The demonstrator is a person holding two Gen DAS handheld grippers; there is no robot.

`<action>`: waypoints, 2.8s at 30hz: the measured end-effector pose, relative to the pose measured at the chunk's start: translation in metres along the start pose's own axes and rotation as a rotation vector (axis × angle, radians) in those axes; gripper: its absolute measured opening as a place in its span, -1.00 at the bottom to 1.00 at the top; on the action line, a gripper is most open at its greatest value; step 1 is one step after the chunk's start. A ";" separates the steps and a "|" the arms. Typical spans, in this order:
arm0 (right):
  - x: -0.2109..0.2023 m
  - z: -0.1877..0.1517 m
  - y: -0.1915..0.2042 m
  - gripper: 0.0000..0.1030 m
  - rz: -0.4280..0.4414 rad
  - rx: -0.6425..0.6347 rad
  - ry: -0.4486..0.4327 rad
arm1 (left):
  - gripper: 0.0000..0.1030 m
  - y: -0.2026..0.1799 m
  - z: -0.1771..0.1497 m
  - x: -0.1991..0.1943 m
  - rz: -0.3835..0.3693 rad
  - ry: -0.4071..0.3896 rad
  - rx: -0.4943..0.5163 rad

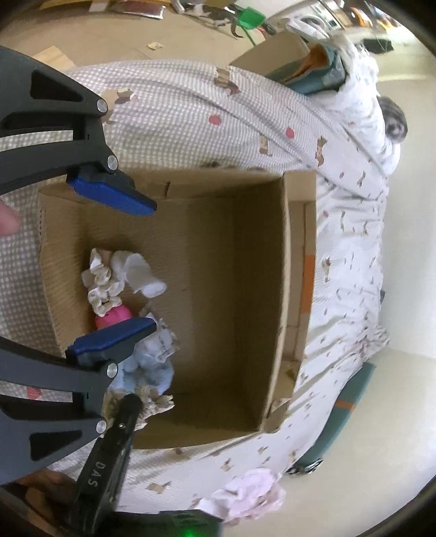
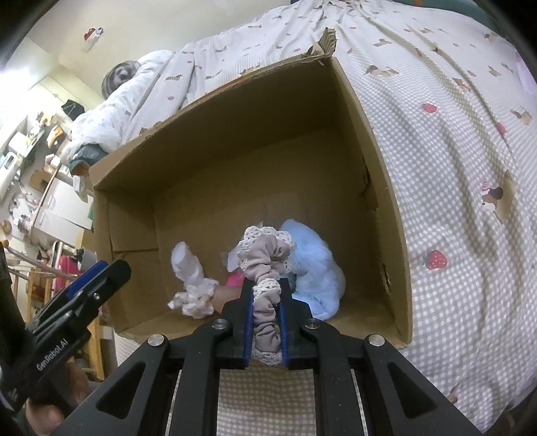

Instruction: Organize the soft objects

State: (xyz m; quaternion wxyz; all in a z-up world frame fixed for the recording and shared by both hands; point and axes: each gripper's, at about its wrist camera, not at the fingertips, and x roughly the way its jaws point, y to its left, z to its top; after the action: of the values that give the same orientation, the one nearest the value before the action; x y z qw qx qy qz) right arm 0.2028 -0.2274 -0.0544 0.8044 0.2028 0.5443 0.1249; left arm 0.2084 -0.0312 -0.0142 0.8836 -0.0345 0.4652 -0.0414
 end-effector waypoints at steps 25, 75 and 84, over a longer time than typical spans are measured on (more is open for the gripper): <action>-0.085 -0.025 0.040 1.00 -0.044 -0.151 -0.362 | 0.88 0.025 -0.013 -0.087 0.149 -0.217 -0.010; -0.100 -0.095 0.040 1.00 -0.158 -0.197 -0.377 | 0.88 0.022 -0.093 -0.128 0.107 -0.185 -0.025; -0.099 -0.096 0.044 1.00 -0.160 -0.207 -0.378 | 0.88 0.024 -0.093 -0.127 0.103 -0.179 -0.038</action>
State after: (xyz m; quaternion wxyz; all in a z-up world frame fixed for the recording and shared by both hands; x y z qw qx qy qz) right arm 0.0774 -0.2121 0.0168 0.9160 0.0953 0.3823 0.0757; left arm 0.0610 0.0036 0.0348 0.9217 -0.0306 0.3864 0.0163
